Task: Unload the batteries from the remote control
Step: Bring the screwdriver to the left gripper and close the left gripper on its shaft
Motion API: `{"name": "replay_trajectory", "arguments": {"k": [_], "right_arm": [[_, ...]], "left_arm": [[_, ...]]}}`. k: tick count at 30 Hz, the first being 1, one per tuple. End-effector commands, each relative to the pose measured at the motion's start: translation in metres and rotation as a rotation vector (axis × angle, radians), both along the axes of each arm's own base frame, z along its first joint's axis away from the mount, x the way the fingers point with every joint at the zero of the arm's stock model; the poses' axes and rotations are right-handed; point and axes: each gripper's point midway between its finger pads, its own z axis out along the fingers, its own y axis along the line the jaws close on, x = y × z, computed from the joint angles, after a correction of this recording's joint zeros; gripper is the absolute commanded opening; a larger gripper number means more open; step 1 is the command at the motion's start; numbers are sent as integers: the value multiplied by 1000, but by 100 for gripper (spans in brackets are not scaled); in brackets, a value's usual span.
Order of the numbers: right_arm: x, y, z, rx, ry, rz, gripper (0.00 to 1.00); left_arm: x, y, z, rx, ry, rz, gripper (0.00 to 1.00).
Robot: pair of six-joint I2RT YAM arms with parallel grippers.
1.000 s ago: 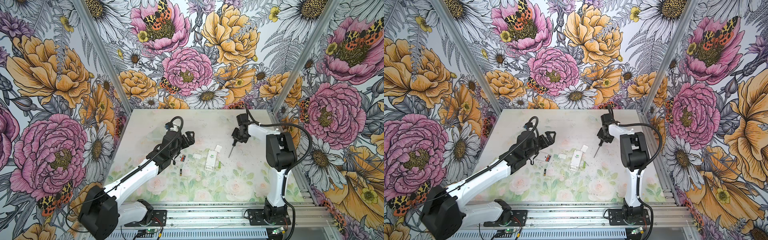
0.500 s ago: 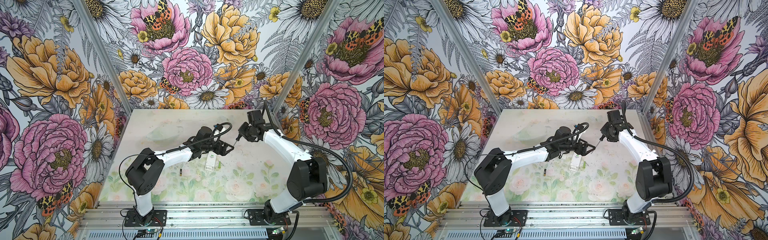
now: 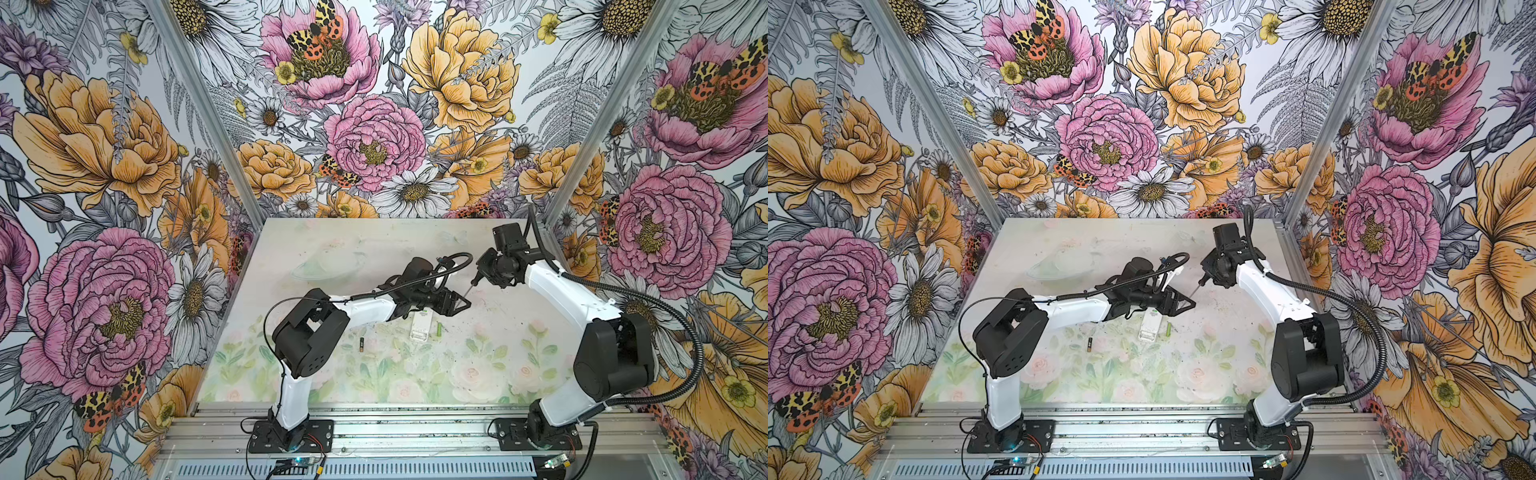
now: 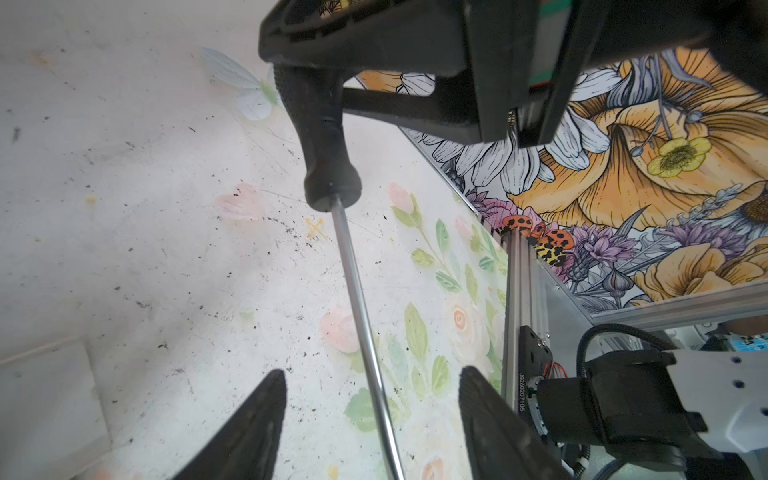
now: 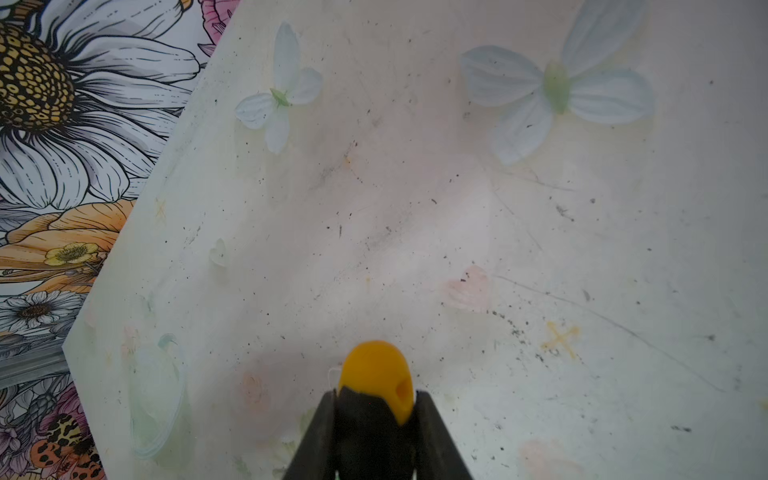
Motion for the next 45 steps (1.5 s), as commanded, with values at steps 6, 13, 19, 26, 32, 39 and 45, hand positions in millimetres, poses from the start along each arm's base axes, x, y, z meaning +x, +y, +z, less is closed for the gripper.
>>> {"name": "replay_trajectory", "arguments": {"k": [6, 13, 19, 26, 32, 39, 45], "right_arm": [[-2, 9, 28, 52, -67, -5, 0], [2, 17, 57, 100, -129, 10, 1], [0, 26, 83, 158, -186, 44, 25], [2, 29, 121, 219, -283, 166, 56], [0, 21, 157, 433, -355, 392, 61], [-10, 41, 159, 640, -335, 599, 63], [-36, 73, 153, 713, -299, 728, 64]], "left_arm": [[17, 1, 9, -73, -12, 15, 24], [20, 5, -2, 40, -75, 42, 1], [36, 30, 6, 117, -211, 150, 0], [48, 59, 37, 216, -439, 257, 0], [44, 93, 68, 344, -669, 332, 0], [18, 106, 90, 451, -949, 263, 0], [12, 112, 88, 455, -1092, 241, 0]]}}
